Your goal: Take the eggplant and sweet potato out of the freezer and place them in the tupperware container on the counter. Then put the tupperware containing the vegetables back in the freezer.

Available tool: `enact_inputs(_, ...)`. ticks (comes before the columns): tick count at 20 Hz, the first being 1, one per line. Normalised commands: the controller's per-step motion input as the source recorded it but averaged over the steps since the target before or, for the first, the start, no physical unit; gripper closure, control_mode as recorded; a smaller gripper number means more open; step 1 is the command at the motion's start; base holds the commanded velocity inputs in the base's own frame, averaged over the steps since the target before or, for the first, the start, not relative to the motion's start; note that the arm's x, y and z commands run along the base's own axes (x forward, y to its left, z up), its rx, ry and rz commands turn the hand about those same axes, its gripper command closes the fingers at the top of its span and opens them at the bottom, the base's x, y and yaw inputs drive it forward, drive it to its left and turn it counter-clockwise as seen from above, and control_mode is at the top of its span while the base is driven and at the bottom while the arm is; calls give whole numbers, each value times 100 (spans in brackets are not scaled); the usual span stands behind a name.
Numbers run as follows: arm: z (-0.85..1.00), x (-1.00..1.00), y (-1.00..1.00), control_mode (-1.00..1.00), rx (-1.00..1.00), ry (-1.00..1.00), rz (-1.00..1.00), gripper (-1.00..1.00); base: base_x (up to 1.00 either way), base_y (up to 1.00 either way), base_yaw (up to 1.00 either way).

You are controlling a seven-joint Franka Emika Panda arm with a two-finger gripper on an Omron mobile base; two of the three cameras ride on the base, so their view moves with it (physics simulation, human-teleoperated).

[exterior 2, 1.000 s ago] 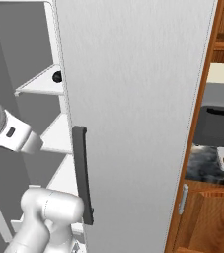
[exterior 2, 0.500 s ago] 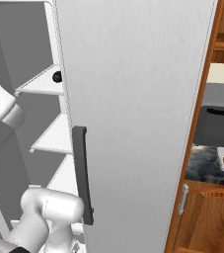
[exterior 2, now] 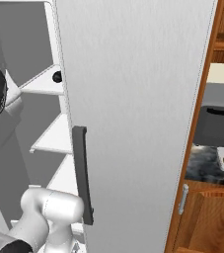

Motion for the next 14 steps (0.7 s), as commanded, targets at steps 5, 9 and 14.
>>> enact_inputs(5,-17,48,69,-100,17,6,0,-100,0,0,0)
enact_inputs(9,-7,14,86,-100,13,1,1,-100,0,0,0)
enact_inputs(14,0,-3,97,-100,11,0,5,-100,0,0,0)
